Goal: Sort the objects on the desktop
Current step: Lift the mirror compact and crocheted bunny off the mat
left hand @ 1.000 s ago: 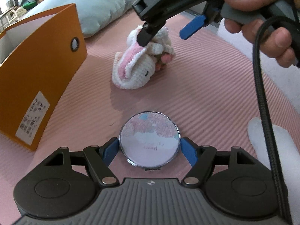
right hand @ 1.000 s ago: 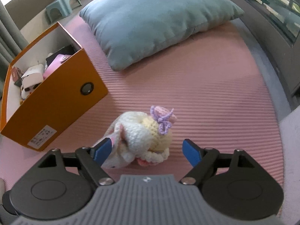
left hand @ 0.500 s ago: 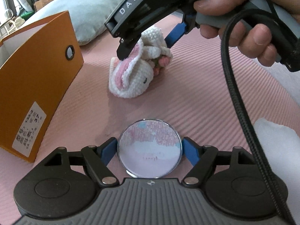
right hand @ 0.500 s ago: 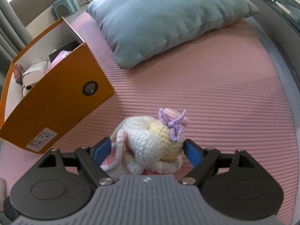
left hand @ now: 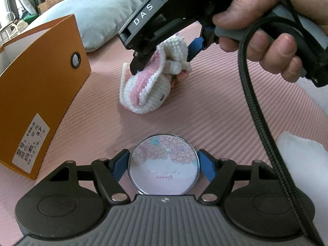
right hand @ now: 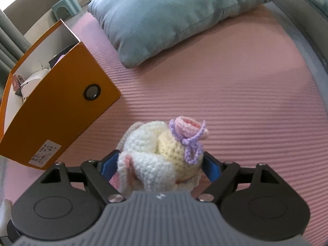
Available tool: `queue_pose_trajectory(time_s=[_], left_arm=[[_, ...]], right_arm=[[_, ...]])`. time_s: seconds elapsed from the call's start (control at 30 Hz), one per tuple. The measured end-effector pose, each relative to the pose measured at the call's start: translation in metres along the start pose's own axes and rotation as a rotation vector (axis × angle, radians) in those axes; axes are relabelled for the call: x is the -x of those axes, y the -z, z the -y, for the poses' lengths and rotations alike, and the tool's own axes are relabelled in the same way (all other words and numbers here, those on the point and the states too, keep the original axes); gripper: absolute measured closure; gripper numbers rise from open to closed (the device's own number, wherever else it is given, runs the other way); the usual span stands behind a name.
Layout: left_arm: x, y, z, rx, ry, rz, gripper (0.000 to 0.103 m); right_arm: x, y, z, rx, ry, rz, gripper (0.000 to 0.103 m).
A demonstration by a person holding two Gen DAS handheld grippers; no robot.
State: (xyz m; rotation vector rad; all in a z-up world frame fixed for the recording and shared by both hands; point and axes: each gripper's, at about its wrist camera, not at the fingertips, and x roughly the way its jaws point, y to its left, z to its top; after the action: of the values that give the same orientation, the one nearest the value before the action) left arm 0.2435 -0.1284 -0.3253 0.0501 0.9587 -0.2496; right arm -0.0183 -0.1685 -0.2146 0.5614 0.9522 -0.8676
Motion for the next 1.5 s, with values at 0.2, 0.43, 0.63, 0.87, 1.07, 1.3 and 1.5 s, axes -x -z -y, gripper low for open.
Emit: queue_pose_trajectory(time_s=[0.2,0.43,0.63,0.87,1.07,1.3,1.5], left_arm=[[0.005,0.003,-0.001,-0.002,0.013,-0.003,0.019],[0.007,0.003,-0.001,-0.001,0.021,-0.008,0.019],[0.012,0.005,-0.005,0.017,0.028,-0.013,0.019],[0.025,0.011,-0.017,0.056,0.03,-0.006,0.019],[0.042,0.02,-0.039,0.082,-0.004,0.014,0.019],[0.043,0.031,-0.058,0.071,-0.036,-0.029,0.019],[0.043,0.036,-0.056,0.057,-0.062,-0.056,0.017]], right_arm=[[0.002,0.002,0.001,0.038,-0.01,0.003,0.03],[0.005,0.005,0.003,0.064,-0.025,0.012,0.034],[0.007,0.005,0.005,0.077,-0.042,0.006,0.037],[0.01,0.007,0.007,0.094,-0.064,-0.002,0.038],[0.022,0.022,0.013,0.15,-0.073,-0.013,0.039],[0.04,0.06,0.016,0.377,-0.15,0.002,0.037],[0.04,0.069,0.022,0.327,-0.156,0.007,0.028]])
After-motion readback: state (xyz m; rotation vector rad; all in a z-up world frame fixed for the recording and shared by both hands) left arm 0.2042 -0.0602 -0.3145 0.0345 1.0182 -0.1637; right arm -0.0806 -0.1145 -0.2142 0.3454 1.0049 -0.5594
